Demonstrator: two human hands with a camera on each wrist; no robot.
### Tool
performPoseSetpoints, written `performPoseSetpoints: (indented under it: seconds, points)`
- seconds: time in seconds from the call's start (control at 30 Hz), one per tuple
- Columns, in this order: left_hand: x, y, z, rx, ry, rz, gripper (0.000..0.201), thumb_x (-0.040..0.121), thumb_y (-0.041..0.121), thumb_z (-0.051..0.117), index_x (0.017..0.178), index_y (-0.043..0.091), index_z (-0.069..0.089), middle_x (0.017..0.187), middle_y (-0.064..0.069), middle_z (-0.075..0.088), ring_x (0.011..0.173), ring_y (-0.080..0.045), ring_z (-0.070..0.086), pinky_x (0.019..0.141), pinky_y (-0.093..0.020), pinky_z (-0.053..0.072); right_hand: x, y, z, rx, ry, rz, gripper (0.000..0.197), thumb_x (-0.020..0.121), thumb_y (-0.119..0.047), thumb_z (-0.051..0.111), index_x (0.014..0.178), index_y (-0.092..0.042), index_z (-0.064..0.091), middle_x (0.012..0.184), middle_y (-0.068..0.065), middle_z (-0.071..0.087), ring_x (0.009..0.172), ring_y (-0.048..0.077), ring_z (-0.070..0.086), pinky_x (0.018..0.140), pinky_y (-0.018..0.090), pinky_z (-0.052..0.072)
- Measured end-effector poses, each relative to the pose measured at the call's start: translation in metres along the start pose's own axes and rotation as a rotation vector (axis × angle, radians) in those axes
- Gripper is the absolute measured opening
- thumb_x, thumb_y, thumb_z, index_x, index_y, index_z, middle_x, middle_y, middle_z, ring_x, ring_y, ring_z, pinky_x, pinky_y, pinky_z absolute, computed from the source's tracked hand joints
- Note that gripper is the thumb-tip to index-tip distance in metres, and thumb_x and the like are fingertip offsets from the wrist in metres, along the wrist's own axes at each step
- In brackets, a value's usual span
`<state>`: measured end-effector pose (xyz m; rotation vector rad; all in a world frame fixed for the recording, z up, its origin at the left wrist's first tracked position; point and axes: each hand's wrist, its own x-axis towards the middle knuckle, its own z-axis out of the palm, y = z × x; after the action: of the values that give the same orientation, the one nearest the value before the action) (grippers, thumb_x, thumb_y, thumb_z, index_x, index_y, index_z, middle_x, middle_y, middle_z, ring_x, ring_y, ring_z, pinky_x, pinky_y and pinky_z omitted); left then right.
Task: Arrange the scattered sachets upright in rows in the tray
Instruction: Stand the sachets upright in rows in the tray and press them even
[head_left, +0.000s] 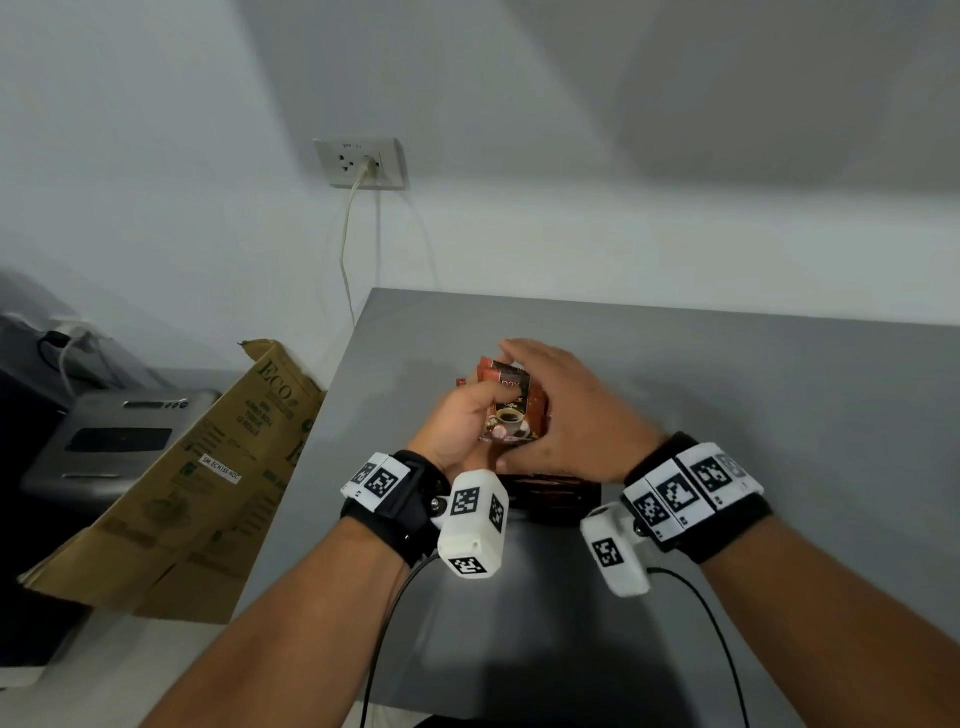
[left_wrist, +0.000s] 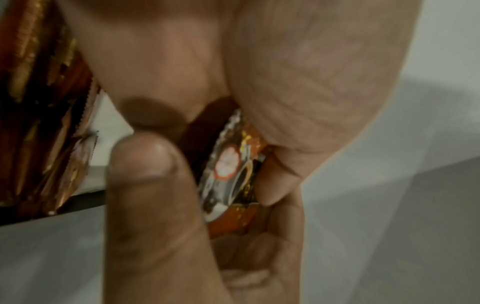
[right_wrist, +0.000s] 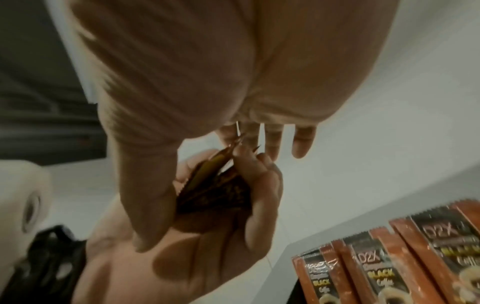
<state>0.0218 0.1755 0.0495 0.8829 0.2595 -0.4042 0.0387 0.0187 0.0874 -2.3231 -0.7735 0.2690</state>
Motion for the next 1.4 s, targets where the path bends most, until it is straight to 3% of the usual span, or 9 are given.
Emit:
performPoseSetpoints:
  seconds: [0.17, 0.33, 0.43, 0.63, 0.77, 0.9, 1.17, 1.3, 1.4]
  points:
    - [-0.006, -0.006, 0.004, -0.042, -0.103, 0.003, 0.029, 0.075, 0.0, 0.052, 0.1, 0.002, 0.067, 0.092, -0.016, 0.07, 0.082, -0.03, 0.068, 0.081, -0.043, 0.051, 0.01, 0.006, 0.004, -0.098, 0.023, -0.054, 0.087, 0.061, -0.045, 0.079, 0.139, -0.028, 0.045, 0.128, -0.011, 0.052, 0.117, 0.01, 0.048, 0.105, 0.037, 0.041]
    - [-0.004, -0.009, 0.008, -0.039, -0.067, 0.059, 0.048, 0.066, -0.004, 0.06, 0.113, 0.003, 0.056, 0.091, -0.018, 0.066, 0.08, -0.031, 0.067, 0.075, -0.043, 0.054, 0.007, 0.005, 0.006, -0.064, 0.012, -0.068, 0.085, 0.063, -0.039, 0.08, 0.14, -0.027, 0.044, 0.127, -0.011, 0.052, 0.114, 0.01, 0.05, 0.102, 0.034, 0.042]
    - [-0.004, -0.007, 0.007, -0.056, -0.079, 0.042, 0.036, 0.068, 0.001, 0.06, 0.103, 0.001, 0.061, 0.092, -0.017, 0.066, 0.083, -0.03, 0.066, 0.076, -0.041, 0.053, 0.007, 0.005, 0.005, -0.059, 0.033, -0.073, 0.076, 0.064, -0.037, 0.08, 0.133, -0.03, 0.048, 0.12, -0.012, 0.054, 0.107, 0.01, 0.052, 0.097, 0.035, 0.045]
    - [-0.001, -0.006, 0.011, 0.059, 0.042, 0.12, 0.041, 0.085, -0.008, 0.049, 0.124, 0.004, 0.056, 0.092, -0.018, 0.067, 0.081, -0.026, 0.068, 0.068, -0.035, 0.057, 0.004, 0.007, 0.002, 0.02, 0.034, -0.032, 0.094, 0.064, -0.05, 0.084, 0.145, -0.025, 0.043, 0.136, -0.01, 0.049, 0.124, 0.007, 0.045, 0.108, 0.026, 0.036]
    - [0.0, -0.001, 0.009, 0.172, 0.058, 0.196, 0.06, 0.08, -0.014, 0.061, 0.133, 0.009, 0.05, 0.083, -0.011, 0.069, 0.069, -0.02, 0.066, 0.064, -0.031, 0.054, 0.007, 0.01, -0.015, 0.201, 0.224, 0.112, 0.04, 0.087, -0.03, 0.069, 0.127, -0.028, 0.062, 0.114, -0.012, 0.06, 0.095, 0.002, 0.06, 0.083, 0.02, 0.049]
    - [-0.001, -0.001, 0.01, 0.257, 0.065, 0.238, 0.055, 0.084, -0.023, 0.058, 0.128, 0.008, 0.049, 0.082, -0.01, 0.069, 0.065, -0.016, 0.065, 0.054, -0.024, 0.051, 0.011, 0.016, -0.021, 0.233, 0.198, 0.142, 0.023, 0.086, -0.011, 0.069, 0.104, -0.025, 0.073, 0.085, -0.008, 0.069, 0.07, 0.001, 0.063, 0.068, 0.017, 0.047]
    - [-0.001, 0.011, -0.006, 0.145, 0.324, 0.223, 0.04, 0.09, -0.005, 0.057, 0.129, 0.008, 0.055, 0.1, -0.01, 0.066, 0.075, -0.02, 0.064, 0.062, -0.032, 0.053, 0.016, 0.045, -0.042, 0.055, 0.308, 0.222, 0.016, 0.088, -0.009, 0.067, 0.087, -0.024, 0.07, 0.084, -0.012, 0.068, 0.078, 0.002, 0.063, 0.068, 0.011, 0.044]
    - [-0.003, 0.009, -0.017, 0.169, 0.399, 0.22, 0.039, 0.088, -0.007, 0.056, 0.121, 0.012, 0.059, 0.091, -0.009, 0.066, 0.068, -0.019, 0.064, 0.064, -0.033, 0.05, 0.02, 0.075, -0.023, -0.08, 0.167, 0.309, 0.021, 0.091, -0.005, 0.062, 0.087, -0.025, 0.067, 0.089, -0.001, 0.071, 0.075, 0.008, 0.065, 0.063, 0.015, 0.047]
    - [-0.005, 0.006, -0.019, 0.212, 0.413, 0.212, 0.04, 0.087, -0.008, 0.055, 0.123, 0.009, 0.057, 0.084, -0.01, 0.065, 0.062, -0.017, 0.063, 0.061, -0.033, 0.049, 0.021, 0.089, -0.005, -0.155, 0.076, 0.332, 0.019, 0.091, -0.005, 0.06, 0.093, -0.019, 0.071, 0.093, 0.004, 0.074, 0.081, 0.017, 0.068, 0.073, 0.027, 0.055]
